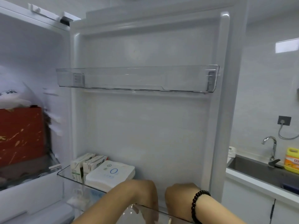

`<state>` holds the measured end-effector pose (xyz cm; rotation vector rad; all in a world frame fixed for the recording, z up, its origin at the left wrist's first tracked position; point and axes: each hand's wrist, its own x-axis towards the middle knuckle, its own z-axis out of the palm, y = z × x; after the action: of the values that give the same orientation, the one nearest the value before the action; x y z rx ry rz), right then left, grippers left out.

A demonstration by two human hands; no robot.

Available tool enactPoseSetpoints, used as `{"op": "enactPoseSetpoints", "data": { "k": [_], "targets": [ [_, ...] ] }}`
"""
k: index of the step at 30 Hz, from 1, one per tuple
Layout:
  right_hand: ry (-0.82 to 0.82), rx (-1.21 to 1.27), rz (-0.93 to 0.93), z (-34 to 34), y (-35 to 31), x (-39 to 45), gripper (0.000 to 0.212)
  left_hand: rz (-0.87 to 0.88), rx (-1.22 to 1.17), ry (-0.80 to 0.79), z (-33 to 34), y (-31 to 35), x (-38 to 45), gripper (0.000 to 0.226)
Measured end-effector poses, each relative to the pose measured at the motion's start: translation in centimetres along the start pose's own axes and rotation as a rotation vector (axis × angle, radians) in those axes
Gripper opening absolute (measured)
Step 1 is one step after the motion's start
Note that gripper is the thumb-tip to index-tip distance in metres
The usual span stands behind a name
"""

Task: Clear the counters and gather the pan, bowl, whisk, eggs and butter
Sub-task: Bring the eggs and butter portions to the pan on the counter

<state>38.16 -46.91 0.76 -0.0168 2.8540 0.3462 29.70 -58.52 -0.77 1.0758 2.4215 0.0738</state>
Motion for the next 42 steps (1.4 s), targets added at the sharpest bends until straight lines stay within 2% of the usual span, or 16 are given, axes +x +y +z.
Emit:
{"op": "enactPoseSetpoints", "data": {
  "k": [6, 9, 12, 15, 17, 19, 22, 23, 25, 26, 28, 32, 34, 35, 39, 42],
  "targets": [
    [0.067, -0.004, -0.023, 0.5, -0.2, -0.5, 0.027, 0.041, 0.046, 0.004, -0.2, 0.6, -0.9, 0.028],
    [0.088, 0.037, -0.034, 0.3, -0.3, -1.1, 0.018, 0.042, 0.025, 0.007, 0.0, 0.3, -1.0, 0.018],
    [0.146, 0.136, 0.015, 0.4, -0.5, -1.3, 0.026, 0.078, -0.034, 0.038, 0.1, 0.4, -1.4, 0.018],
    [0.317, 0.248, 0.065, 0.8, -1.0, -1.7, 0.022, 0.098, -0.085, 0.119, 0.2, 0.5, -2.5, 0.038],
    [0.467, 0.256, 0.061, 0.9, -1.2, -2.2, 0.011, 0.09, -0.092, 0.174, 0.4, 0.4, -3.0, 0.032],
    [0.602, 0.27, 0.064, 0.9, -1.7, -3.1, 0.017, 0.072, -0.101, 0.252, 0.7, 0.3, -3.6, 0.021],
    [0.882, 0.233, 0.077, 1.3, -2.0, -3.9, 0.04, 0.055, -0.136, 0.417, 1.1, 0.7, -5.0, 0.021],
    [0.983, 0.249, 0.058, 1.5, -1.9, -4.4, 0.04, 0.053, -0.151, 0.505, 1.2, 1.1, -5.6, 0.02],
    [1.159, 0.37, -0.011, 2.1, -1.5, -5.0, 0.019, 0.037, -0.239, 0.704, 1.6, 1.8, -6.7, 0.019],
    [1.188, 0.462, -0.059, 2.4, -1.2, -5.4, 0.011, 0.042, -0.314, 0.8, 1.8, 2.2, -7.2, 0.016],
    [1.253, 0.678, -0.161, 2.5, -0.3, -6.8, 0.011, 0.098, -0.549, 0.934, 2.3, 3.1, -7.6, 0.011],
    [1.275, 0.974, -0.364, 2.2, 2.7, -10.1, 0.014, 0.254, -0.934, 1.047, 3.4, 6.7, -8.5, 0.04],
    [1.275, 1.212, -0.377, 1.9, 4.1, -11.7, 0.021, 0.294, -1.022, 1.131, 3.7, 8.7, -8.8, 0.061],
    [1.258, 1.338, -0.364, 1.9, 4.9, -12.3, 0.023, 0.304, -1.042, 1.178, 3.8, 9.8, -8.8, 0.064],
    [1.056, 1.676, -0.285, 2.3, 9.4, -13.3, 0.043, 0.367, -1.071, 1.382, 3.9, 13.7, -7.7, 0.039],
    [0.773, 1.716, -0.197, 3.0, 12.2, -12.2, 0.051, 0.376, -1.069, 1.441, 4.2, 16.0, -7.0, 0.04]
  ]
}}
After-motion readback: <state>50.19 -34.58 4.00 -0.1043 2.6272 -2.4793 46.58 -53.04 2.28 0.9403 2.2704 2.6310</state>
